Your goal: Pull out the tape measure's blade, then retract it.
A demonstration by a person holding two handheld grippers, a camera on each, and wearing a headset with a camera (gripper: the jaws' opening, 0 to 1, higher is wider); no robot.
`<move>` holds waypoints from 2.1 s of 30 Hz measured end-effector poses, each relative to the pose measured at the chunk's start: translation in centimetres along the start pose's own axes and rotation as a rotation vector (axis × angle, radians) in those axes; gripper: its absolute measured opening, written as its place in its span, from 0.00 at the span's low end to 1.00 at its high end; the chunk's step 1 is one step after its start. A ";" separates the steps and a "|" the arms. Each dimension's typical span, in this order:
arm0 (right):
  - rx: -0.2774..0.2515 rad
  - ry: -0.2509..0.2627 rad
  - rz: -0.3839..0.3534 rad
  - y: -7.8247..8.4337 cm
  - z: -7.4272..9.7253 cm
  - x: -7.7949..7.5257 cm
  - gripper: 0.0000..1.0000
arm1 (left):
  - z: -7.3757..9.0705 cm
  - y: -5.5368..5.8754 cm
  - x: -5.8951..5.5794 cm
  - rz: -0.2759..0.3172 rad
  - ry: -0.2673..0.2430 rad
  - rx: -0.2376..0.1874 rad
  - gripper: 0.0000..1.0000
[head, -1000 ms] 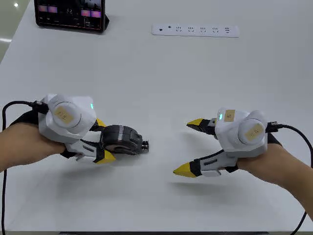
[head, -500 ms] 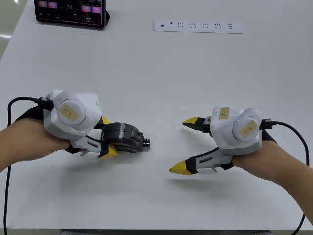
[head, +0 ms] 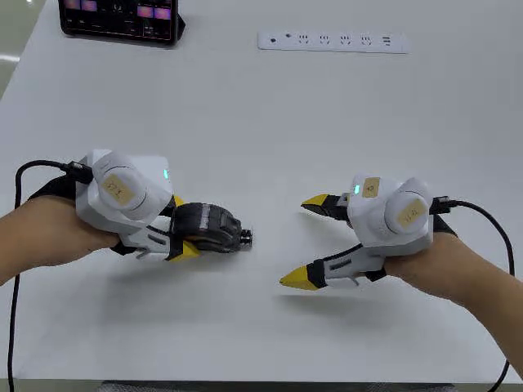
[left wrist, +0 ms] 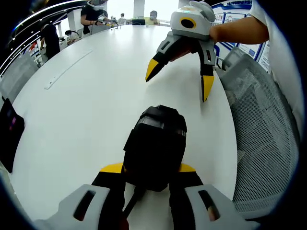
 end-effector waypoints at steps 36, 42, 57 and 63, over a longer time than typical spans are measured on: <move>-0.034 -0.067 0.075 -1.6 -3.8 -0.2 0.46 | 0.0 0.0 0.1 0.009 -0.024 0.011 0.29; -0.041 -0.088 0.108 -2.0 -4.5 0.0 0.37 | 0.0 0.0 0.1 0.012 -0.021 0.009 0.29; -0.065 -0.116 0.148 -2.7 -5.6 0.4 0.19 | -0.1 0.0 0.1 0.015 -0.017 0.010 0.30; -0.069 -0.125 0.172 -2.8 -5.9 0.7 0.16 | -0.1 0.0 0.1 0.014 -0.018 0.010 0.30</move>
Point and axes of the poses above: the centre of the closed fingertips' face, and the gripper's own axes: z roughly backward along the fingers, x roughly to its left, y roughly out of its underside, the point moved 2 cm from there along z, roughly backward along the fingers, and after that the axes turned 7 degrees about -z, right-handed, at the moved point
